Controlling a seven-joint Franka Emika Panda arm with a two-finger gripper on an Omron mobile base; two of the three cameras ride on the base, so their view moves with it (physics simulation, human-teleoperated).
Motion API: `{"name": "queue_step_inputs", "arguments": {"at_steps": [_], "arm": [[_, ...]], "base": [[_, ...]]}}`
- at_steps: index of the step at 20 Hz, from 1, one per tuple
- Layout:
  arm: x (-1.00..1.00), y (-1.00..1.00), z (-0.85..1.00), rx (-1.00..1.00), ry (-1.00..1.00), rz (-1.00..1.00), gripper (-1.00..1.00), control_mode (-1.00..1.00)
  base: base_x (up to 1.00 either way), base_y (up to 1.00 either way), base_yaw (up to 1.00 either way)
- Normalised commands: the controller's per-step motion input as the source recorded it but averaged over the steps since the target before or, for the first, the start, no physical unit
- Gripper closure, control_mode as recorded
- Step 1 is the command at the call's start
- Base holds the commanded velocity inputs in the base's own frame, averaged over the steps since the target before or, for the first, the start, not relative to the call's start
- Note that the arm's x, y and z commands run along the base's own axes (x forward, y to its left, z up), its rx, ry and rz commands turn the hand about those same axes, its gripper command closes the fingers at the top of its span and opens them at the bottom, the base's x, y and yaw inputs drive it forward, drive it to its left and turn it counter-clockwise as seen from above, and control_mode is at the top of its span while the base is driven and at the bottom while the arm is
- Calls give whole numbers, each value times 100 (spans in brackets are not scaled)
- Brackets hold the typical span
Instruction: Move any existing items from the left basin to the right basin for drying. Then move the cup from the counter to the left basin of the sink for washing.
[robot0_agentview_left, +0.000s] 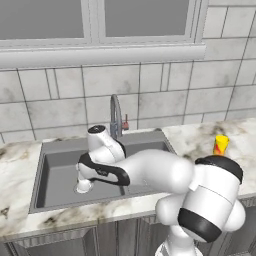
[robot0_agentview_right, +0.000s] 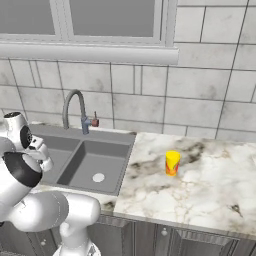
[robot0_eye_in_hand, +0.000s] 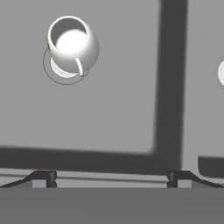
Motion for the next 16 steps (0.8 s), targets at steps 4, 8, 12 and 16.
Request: {"name": "queue_step_inputs", "arguments": {"at_steps": [4,8,12,16], "arm": [[9,3,-18,-1,0,0,-100,-100],[14,10,-18,-1,0,0,-100,-100],[10,12,-17,0,0,0,-100,-100],[15,11,-20,-1,0,0,-100,-100]], "base": [[0,0,0],[0,0,0],[0,0,0],[0,0,0]]}}
